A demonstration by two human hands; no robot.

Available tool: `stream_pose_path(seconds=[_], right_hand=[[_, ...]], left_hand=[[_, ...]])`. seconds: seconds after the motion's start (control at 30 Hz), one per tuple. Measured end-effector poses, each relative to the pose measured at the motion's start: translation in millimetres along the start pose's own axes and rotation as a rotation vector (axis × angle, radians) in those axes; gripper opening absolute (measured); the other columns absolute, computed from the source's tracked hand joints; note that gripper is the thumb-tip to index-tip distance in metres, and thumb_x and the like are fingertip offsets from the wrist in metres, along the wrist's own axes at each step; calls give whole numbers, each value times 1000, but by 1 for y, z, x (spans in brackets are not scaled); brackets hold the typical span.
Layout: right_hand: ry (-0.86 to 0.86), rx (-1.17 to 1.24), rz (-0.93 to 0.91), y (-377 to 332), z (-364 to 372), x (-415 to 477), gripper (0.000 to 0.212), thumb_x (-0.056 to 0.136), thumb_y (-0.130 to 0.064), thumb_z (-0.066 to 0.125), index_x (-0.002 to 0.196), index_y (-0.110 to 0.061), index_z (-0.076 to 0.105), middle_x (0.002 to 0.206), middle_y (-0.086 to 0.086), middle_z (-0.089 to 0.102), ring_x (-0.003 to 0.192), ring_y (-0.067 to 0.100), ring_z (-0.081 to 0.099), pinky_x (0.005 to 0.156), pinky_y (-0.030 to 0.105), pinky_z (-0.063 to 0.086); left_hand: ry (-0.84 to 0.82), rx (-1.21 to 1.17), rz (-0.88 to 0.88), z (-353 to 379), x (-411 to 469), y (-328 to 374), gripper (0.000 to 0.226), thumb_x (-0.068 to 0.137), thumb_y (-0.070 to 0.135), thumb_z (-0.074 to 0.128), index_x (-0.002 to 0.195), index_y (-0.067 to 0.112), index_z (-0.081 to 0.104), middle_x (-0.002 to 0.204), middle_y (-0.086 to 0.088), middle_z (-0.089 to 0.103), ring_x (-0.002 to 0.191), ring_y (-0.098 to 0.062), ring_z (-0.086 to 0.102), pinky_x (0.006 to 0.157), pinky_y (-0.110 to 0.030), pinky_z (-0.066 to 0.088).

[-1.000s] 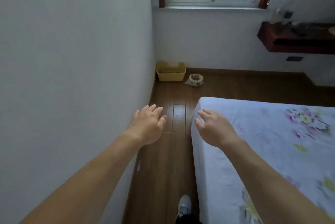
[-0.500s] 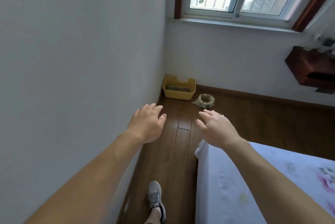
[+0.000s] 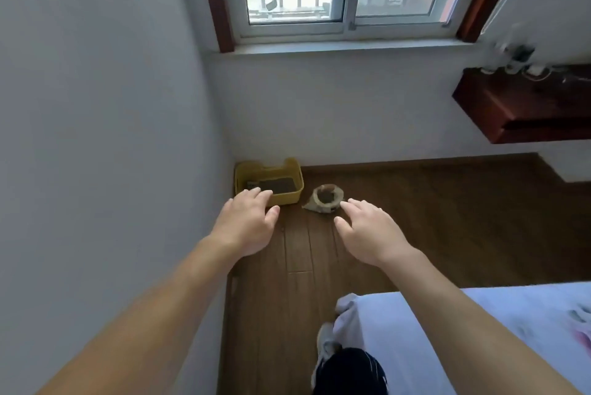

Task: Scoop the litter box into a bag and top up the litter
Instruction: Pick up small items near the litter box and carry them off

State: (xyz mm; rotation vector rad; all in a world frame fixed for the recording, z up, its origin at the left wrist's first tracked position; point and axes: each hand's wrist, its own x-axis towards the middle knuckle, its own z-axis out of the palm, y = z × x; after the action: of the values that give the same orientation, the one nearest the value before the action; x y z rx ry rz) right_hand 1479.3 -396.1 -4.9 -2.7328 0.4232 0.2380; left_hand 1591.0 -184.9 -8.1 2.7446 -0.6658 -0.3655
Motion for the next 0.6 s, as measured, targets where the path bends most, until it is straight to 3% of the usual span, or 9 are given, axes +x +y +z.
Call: stream_pose_path(seconds=[0.3,0.6], right_hand=[[-118,-60,-96,24,-6,226,51,103,-43,31,146,-19,42,154,1,41,145,22,31,118,40,23],[-208,-117,-149,7,11,398,57,103,-46,25,155,-22,27,163,1,26,151,22,17,122,43,16]], left_hand=[[-41,-5,-164,2,191,-27,56,104,43,34,155,20,30,162,-4,28,149,-22,23,122,-40,18],[-33,29,-184,-4,337,-84,53,104,38,34,154,19,30,161,-3,29,150,-23,20,123,-44,15]])
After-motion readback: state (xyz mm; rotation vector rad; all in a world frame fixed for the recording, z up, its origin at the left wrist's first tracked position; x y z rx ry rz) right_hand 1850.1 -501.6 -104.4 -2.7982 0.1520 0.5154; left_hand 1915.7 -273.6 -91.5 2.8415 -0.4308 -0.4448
